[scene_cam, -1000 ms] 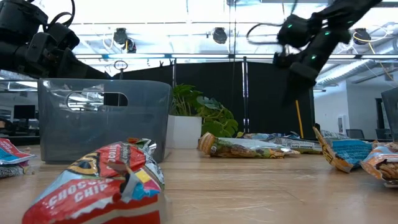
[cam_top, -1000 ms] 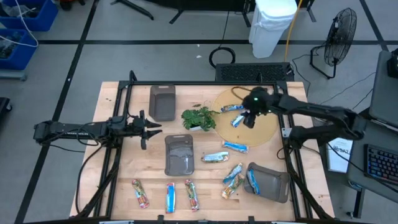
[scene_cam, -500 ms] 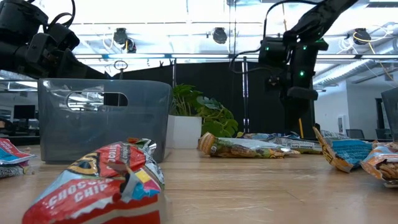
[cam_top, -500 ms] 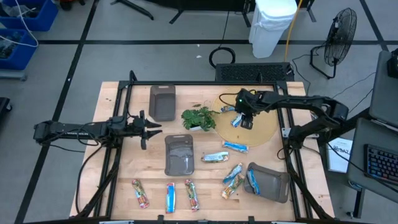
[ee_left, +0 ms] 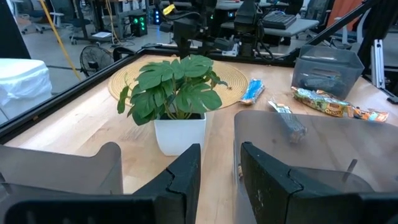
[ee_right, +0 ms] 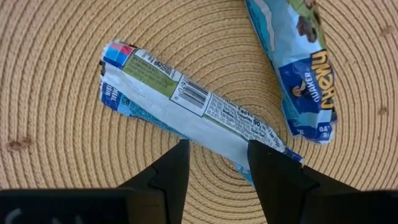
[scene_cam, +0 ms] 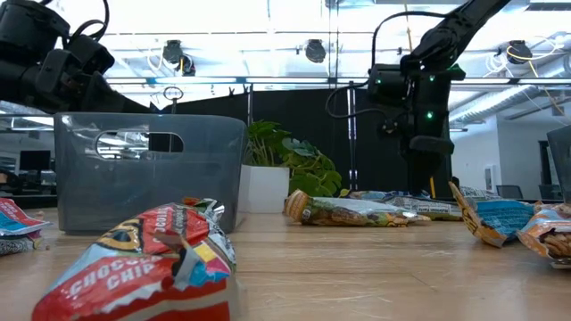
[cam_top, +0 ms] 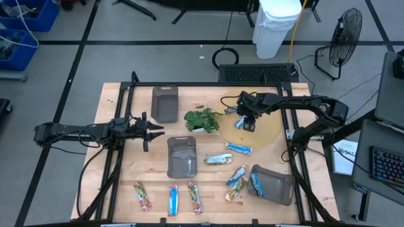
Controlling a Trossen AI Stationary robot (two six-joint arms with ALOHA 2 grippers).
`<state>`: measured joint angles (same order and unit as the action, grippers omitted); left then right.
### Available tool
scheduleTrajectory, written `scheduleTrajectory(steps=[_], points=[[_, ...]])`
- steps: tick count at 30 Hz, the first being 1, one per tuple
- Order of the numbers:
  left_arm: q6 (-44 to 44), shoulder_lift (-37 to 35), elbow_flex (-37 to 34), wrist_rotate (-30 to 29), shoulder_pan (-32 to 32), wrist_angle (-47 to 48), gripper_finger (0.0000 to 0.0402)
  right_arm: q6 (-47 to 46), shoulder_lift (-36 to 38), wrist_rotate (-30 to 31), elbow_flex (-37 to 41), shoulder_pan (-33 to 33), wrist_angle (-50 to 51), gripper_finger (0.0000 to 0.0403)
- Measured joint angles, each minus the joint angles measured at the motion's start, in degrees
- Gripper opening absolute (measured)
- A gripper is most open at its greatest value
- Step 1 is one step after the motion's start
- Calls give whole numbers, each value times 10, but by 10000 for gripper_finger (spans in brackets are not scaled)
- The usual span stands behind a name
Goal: Pick and place Granola Bars by type
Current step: Put the bottom blue granola bar into the bottom right black bin
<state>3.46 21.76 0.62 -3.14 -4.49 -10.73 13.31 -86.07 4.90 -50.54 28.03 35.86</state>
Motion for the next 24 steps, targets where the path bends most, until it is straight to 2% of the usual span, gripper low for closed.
scheduleTrajectory(steps=[9,24], points=[[0,0,0,0,0,3,118,-11,0,0,1,1,-2,153],[0,0,0,0,0,2,118,-21,0,13,50,1,-49,153]])
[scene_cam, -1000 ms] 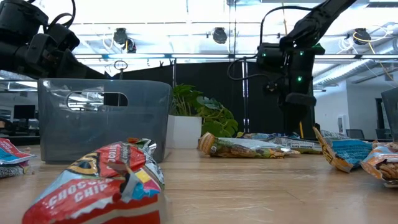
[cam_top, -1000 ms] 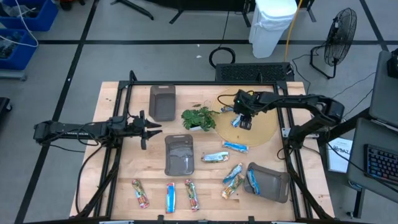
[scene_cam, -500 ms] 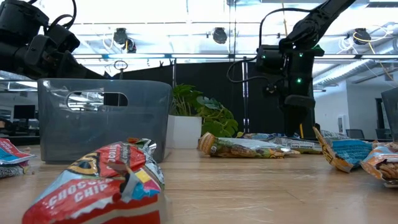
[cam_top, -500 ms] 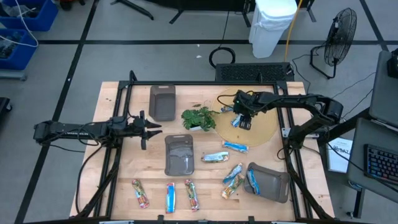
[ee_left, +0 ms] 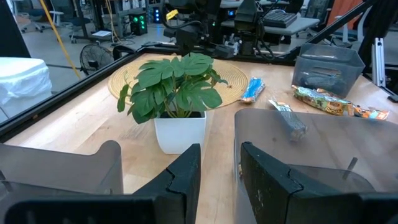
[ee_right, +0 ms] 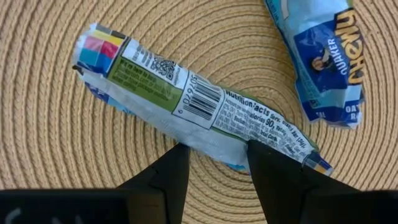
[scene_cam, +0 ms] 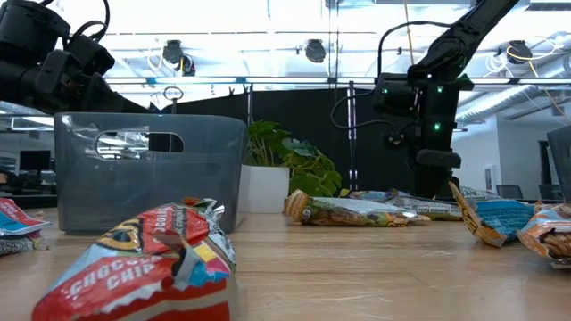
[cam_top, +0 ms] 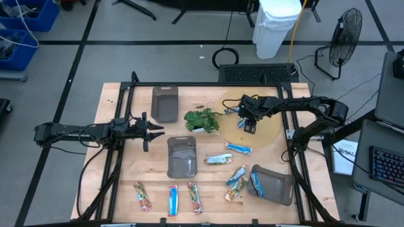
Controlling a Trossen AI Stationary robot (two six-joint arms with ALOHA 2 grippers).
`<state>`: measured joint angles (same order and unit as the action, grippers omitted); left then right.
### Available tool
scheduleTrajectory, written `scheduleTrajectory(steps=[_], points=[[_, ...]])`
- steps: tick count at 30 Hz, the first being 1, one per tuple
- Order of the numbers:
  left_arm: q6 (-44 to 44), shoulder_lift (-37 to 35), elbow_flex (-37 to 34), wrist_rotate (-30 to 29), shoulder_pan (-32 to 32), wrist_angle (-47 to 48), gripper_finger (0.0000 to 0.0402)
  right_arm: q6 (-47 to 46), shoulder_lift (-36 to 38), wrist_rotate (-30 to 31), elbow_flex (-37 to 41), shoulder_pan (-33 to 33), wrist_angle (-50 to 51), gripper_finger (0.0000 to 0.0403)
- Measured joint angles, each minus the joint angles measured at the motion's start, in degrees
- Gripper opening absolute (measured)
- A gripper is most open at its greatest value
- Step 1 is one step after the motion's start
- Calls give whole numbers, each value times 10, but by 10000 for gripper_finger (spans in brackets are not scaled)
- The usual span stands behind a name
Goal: Pick and place Granola Bars by type
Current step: Put the bottom blue granola bar into the bottom right black bin
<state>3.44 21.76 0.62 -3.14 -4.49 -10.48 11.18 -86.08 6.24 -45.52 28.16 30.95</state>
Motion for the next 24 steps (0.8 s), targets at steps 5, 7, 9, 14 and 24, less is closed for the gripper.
scheduleTrajectory(steps=[5,7,9,14,24], points=[[0,0,0,0,0,0,118,0,0,0,0,0,-10,153],[0,0,0,0,0,0,118,0,0,0,0,0,-17,153],[0,0,0,0,0,0,118,0,0,0,0,0,-25,153],[-3,0,0,0,0,0,118,0,0,0,0,0,-32,152],[-3,0,0,0,0,0,118,2,0,-2,0,0,-31,71]])
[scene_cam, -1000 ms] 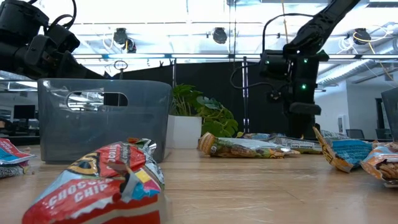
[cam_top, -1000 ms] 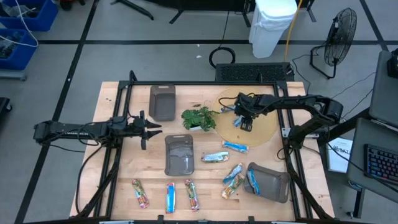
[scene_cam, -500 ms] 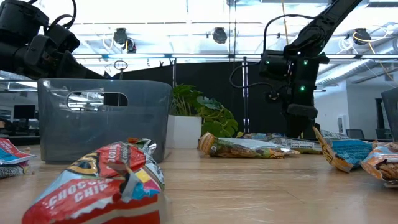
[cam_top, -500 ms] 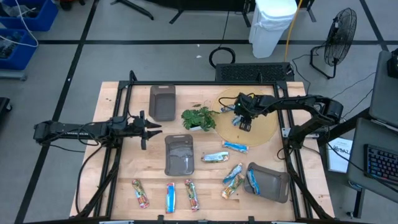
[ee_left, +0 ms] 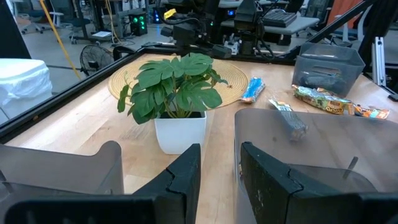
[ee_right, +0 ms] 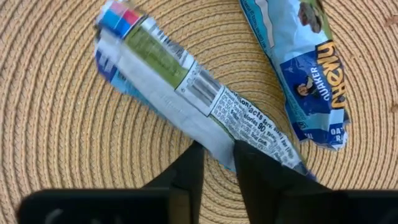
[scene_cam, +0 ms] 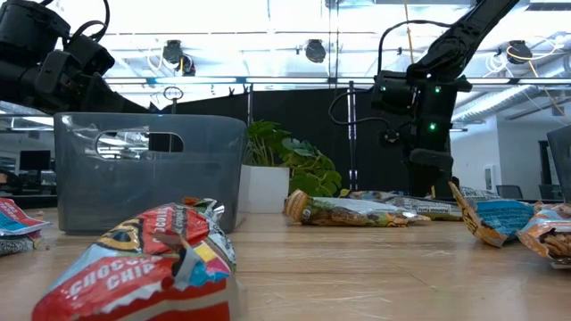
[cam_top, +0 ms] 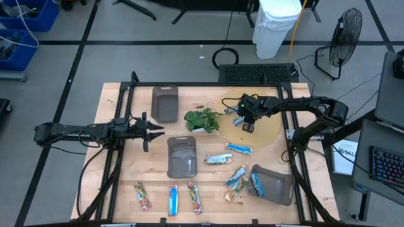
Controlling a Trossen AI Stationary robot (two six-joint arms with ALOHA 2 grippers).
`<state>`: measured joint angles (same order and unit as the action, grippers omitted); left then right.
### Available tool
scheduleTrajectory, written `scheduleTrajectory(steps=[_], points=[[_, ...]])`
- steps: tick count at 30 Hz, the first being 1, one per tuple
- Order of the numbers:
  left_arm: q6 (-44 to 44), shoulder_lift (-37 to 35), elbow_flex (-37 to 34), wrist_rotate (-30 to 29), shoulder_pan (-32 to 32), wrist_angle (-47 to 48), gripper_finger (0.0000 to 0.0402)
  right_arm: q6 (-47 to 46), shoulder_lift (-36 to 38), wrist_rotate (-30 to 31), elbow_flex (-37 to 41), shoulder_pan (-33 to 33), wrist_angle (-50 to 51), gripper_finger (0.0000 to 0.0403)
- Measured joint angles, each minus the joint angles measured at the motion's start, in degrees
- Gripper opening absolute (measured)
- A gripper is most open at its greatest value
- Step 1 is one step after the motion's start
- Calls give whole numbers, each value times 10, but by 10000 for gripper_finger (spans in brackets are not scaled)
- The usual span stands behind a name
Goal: Pick and place Granola Bars by type
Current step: Put the bottom blue granola bar into the bottom right black bin
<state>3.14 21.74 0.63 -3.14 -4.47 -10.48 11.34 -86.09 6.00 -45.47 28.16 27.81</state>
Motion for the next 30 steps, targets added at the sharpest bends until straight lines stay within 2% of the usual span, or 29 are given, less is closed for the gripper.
scheduleTrajectory(steps=[5,7,12,30], points=[[0,0,0,0,0,0,118,5,0,0,0,0,0,15],[0,0,0,0,0,0,118,14,0,-2,0,0,3,4],[1,0,0,0,0,0,118,28,0,-18,0,0,15,1],[1,0,0,0,0,0,118,28,0,-18,0,0,22,0]])
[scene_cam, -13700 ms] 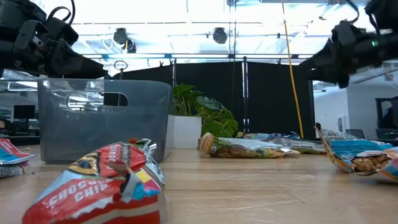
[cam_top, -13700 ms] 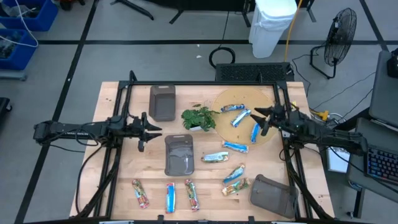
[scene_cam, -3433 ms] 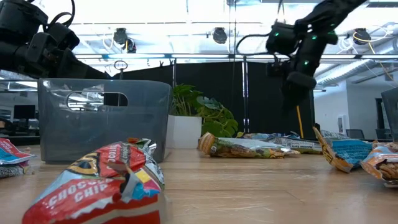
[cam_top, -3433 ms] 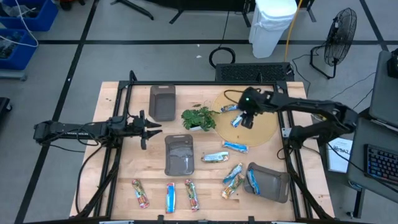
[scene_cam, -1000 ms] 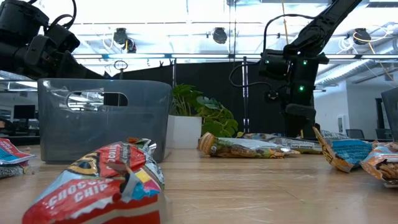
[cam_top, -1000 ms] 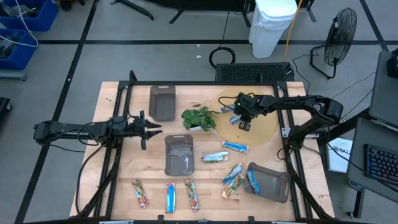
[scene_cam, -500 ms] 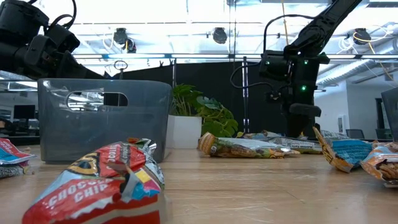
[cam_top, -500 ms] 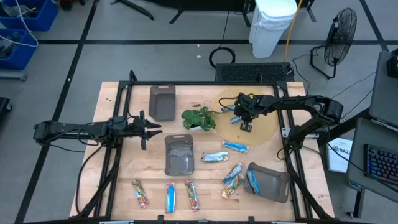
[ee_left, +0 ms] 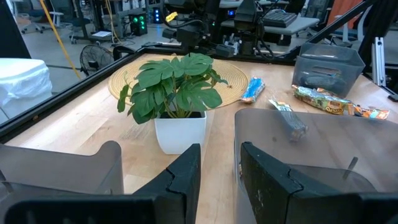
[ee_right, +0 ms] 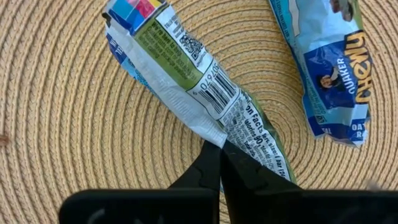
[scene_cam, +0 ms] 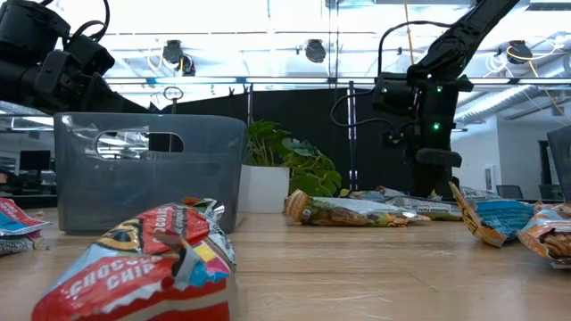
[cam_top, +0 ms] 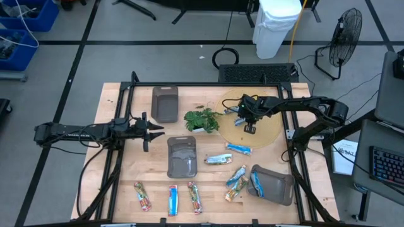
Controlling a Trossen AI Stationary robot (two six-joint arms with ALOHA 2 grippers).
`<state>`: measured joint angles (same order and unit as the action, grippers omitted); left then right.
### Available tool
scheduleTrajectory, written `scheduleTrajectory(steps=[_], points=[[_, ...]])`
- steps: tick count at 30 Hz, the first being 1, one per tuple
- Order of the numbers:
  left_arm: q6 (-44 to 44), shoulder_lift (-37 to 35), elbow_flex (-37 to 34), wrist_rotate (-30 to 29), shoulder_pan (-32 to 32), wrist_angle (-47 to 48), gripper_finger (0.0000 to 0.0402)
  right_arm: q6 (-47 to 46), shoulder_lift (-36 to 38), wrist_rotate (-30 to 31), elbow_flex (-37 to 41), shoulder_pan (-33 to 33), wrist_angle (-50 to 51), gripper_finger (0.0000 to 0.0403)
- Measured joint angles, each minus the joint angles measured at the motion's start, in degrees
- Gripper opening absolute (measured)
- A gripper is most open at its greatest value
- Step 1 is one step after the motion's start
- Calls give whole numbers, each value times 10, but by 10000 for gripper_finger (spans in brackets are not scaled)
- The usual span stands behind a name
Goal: Pick and place Granola Bars by type
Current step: Put the bottom blue granola bar into the bottom right black bin
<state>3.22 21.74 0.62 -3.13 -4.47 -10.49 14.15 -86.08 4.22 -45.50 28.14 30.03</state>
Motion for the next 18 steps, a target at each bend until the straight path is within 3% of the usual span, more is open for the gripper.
scheduleTrajectory(steps=[7,18], points=[[0,0,0,0,0,0,118,-15,40,1,0,-8,5,0],[0,0,0,0,0,0,118,-59,213,1,0,-42,3,0]])
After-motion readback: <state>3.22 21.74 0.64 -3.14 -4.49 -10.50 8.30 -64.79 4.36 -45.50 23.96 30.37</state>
